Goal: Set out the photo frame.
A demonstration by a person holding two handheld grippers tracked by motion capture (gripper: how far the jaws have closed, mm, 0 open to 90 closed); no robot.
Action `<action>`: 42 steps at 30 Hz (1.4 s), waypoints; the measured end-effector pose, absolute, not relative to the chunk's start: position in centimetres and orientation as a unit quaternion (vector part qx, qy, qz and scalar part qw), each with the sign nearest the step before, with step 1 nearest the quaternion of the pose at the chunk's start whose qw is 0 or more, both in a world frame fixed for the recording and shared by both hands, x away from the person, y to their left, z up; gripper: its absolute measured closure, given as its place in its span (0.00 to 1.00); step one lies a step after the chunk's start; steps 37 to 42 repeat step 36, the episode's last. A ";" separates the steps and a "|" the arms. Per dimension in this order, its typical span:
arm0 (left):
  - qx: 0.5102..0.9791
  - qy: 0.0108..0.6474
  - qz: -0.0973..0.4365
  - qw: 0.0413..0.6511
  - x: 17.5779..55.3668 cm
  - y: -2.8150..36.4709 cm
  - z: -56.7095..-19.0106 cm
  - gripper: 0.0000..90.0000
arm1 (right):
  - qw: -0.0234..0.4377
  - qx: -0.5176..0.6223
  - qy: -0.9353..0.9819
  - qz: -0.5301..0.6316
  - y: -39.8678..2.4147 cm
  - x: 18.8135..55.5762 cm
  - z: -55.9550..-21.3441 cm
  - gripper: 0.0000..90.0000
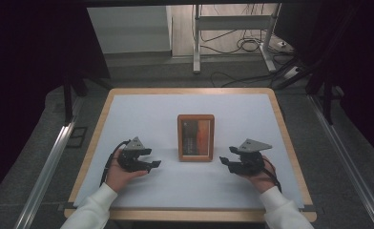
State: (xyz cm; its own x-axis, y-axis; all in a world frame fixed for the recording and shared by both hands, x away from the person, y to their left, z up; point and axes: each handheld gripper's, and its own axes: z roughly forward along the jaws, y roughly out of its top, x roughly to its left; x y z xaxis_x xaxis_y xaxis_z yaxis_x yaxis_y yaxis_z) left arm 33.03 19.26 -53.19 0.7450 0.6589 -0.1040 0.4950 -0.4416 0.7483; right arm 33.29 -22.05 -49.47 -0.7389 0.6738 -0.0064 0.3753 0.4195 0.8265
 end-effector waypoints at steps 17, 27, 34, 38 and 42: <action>0.839 0.348 0.103 0.405 31.7 19.5 -53.1 0.35 | 0.198 0.391 0.795 0.419 -29.1 31.8 -51.3 0.37; 0.840 0.348 0.101 0.403 31.7 19.6 -53.3 0.35 | 0.195 0.389 0.801 0.411 -28.8 32.2 -51.7 0.36; 0.840 0.349 0.101 0.403 31.7 19.6 -53.3 0.35 | 0.195 0.387 0.804 0.407 -28.6 32.2 -51.8 0.35; 0.840 0.350 0.102 0.403 31.8 19.6 -53.3 0.35 | 0.196 0.388 0.802 0.410 -28.6 32.2 -51.7 0.34; 0.840 0.350 0.102 0.403 31.8 19.6 -53.3 0.35 | 0.196 0.388 0.802 0.410 -28.6 32.2 -51.7 0.34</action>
